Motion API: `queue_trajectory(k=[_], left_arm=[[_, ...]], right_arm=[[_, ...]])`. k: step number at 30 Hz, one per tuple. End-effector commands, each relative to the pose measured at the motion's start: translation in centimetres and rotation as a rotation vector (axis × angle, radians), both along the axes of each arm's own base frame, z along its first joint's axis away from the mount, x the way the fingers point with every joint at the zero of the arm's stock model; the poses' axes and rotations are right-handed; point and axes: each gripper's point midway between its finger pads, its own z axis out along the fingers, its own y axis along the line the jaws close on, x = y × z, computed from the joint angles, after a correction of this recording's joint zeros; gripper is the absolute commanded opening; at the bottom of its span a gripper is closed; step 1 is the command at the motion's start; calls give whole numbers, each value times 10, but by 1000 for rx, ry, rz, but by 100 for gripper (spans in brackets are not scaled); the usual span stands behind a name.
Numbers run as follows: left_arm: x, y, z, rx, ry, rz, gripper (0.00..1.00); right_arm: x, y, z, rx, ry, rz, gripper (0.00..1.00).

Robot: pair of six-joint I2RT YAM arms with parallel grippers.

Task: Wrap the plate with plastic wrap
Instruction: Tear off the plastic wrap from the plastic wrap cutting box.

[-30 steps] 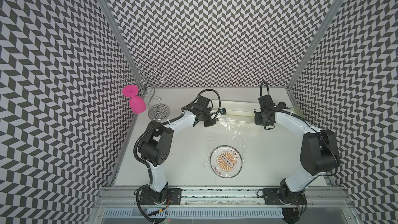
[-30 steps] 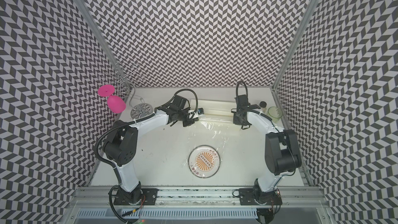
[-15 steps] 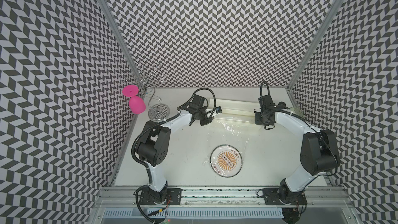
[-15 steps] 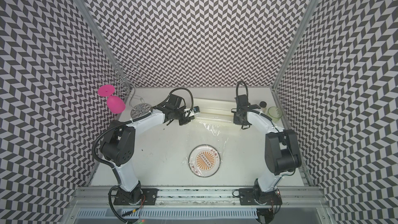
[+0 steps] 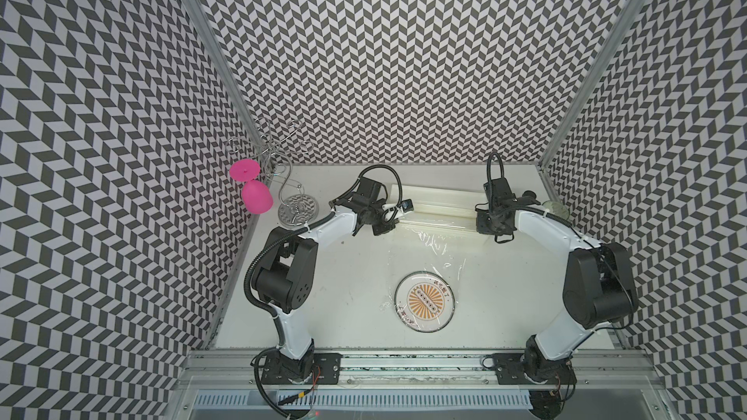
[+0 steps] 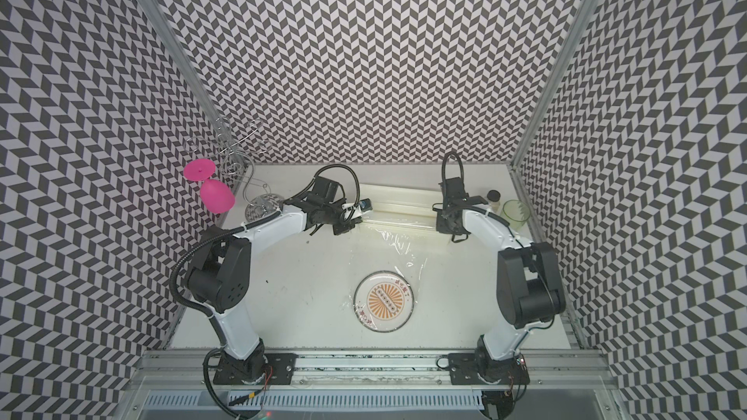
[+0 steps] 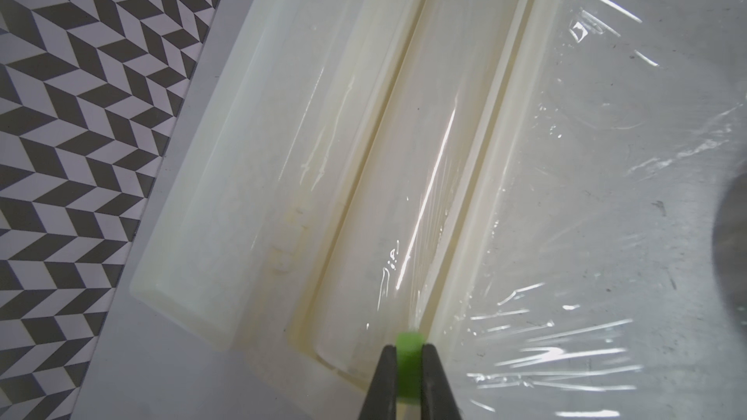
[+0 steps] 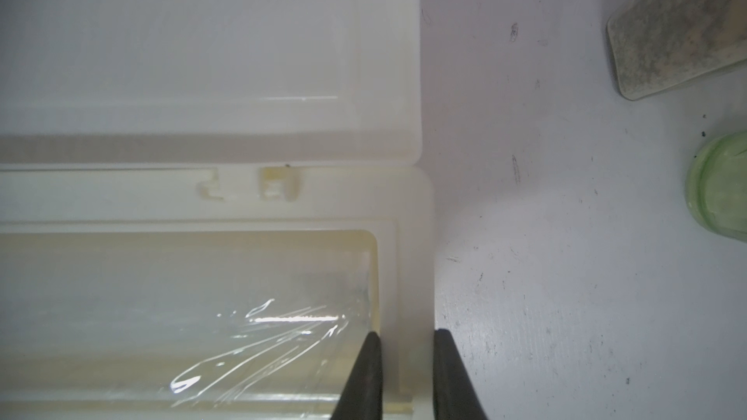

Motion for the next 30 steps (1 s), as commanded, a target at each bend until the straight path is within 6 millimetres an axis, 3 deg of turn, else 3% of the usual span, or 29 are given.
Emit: queue_trajectory(k=[1, 8, 14, 18, 20, 24, 27, 30], left_arm=[[39, 71, 25, 116, -113, 207, 2], [38, 71, 31, 110, -119, 209, 12], [37, 72, 38, 103, -108, 219, 26], [38, 65, 51, 64, -122, 215, 32], [42, 56, 68, 3, -147, 233, 32], [47, 19, 110, -189, -173, 315, 28], [41, -6, 139, -355, -144, 423, 25], [29, -25, 147, -461, -13, 483, 25]], right_arm=[[-13, -38, -10, -156, 73, -56, 10], [-12, -36, -10, -154, 72, -53, 10], [-12, -36, -9, -162, 72, -51, 10], [-9, -31, -7, -151, 66, -43, 10], [-6, -23, -5, -128, 54, -26, 10], [0, -1, -3, -28, 42, 14, 14], [1, 6, -3, 9, 38, 26, 16], [0, 7, -1, 20, 33, 30, 18]])
